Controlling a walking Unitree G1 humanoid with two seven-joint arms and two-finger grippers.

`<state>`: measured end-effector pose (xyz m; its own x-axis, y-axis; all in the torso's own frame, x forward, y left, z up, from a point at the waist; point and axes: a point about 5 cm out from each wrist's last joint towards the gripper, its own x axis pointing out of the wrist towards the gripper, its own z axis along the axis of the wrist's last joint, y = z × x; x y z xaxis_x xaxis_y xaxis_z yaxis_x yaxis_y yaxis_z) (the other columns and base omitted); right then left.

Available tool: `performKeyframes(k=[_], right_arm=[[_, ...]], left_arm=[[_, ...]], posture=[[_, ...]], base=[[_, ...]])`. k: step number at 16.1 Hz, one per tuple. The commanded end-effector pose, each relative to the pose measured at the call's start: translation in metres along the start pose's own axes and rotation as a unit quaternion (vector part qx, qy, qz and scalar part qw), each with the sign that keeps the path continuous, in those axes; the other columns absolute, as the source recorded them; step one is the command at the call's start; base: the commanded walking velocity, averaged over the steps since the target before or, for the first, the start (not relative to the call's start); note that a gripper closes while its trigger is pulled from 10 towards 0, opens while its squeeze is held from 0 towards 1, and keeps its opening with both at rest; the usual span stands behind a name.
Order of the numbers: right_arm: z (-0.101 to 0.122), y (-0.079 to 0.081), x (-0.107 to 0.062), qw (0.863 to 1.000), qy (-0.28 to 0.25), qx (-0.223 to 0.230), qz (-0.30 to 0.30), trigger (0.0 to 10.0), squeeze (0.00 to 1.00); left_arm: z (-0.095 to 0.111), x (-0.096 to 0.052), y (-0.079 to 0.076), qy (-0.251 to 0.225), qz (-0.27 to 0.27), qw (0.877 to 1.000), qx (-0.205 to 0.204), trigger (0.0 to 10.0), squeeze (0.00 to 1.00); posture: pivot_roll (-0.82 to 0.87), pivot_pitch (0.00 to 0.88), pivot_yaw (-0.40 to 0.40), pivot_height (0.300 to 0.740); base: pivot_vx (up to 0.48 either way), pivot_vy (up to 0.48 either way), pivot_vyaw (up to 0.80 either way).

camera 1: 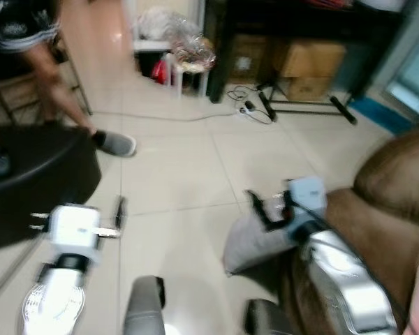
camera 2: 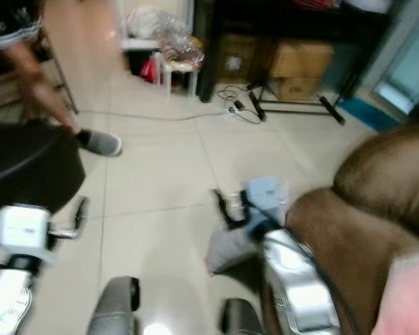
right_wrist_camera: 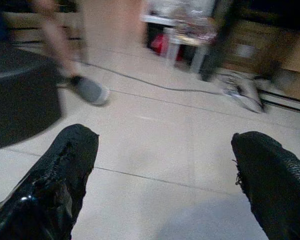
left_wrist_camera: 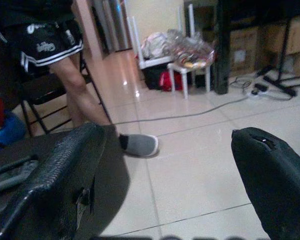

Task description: Move the pillow to the sofa from floor

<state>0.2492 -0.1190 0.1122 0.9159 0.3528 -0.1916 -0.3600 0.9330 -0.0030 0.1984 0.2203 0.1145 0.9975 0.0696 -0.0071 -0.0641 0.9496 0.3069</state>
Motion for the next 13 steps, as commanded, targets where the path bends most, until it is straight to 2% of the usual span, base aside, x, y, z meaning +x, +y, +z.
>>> performKeyframes(k=[1,3,7,13], right_arm=[[-0.0027,-0.0136,-0.0051,1.0,0.009,-0.007,-0.022,10.0,0.0],[-0.0019,-0.0141,-0.0066,1.0,0.01,-0.018,-0.02,10.0,0.0],[-0.0015,-0.0223,-0.006,0.998,0.009,0.008,-0.068,10.0,0.0],[-0.0021,-0.0187,-0.0063,0.998,0.009,0.016,-0.062,10.0,0.0]], left_arm=[[0.0049,0.0035,-0.0106,-0.012,-0.017,1.0,-0.016,10.0,0.0],[0.0046,0.0042,-0.0107,-0.011,-0.018,1.0,-0.015,10.0,0.0],[0.0051,0.0072,-0.0095,-0.01,-0.022,1.0,-0.012,10.0,0.0],[0.0064,0.0105,-0.0101,-0.013,-0.028,0.999,-0.011,10.0,0.0]], posture=[[-0.06,0.0,-0.1,0.598],[-0.06,0.0,-0.096,0.598],[-0.06,0.0,-0.084,0.598],[-0.07,0.0,-0.077,0.598]], base=[[0.371,0.0,0.0],[0.377,0.0,0.0],[0.373,0.0,0.0],[0.369,0.0,0.0]])
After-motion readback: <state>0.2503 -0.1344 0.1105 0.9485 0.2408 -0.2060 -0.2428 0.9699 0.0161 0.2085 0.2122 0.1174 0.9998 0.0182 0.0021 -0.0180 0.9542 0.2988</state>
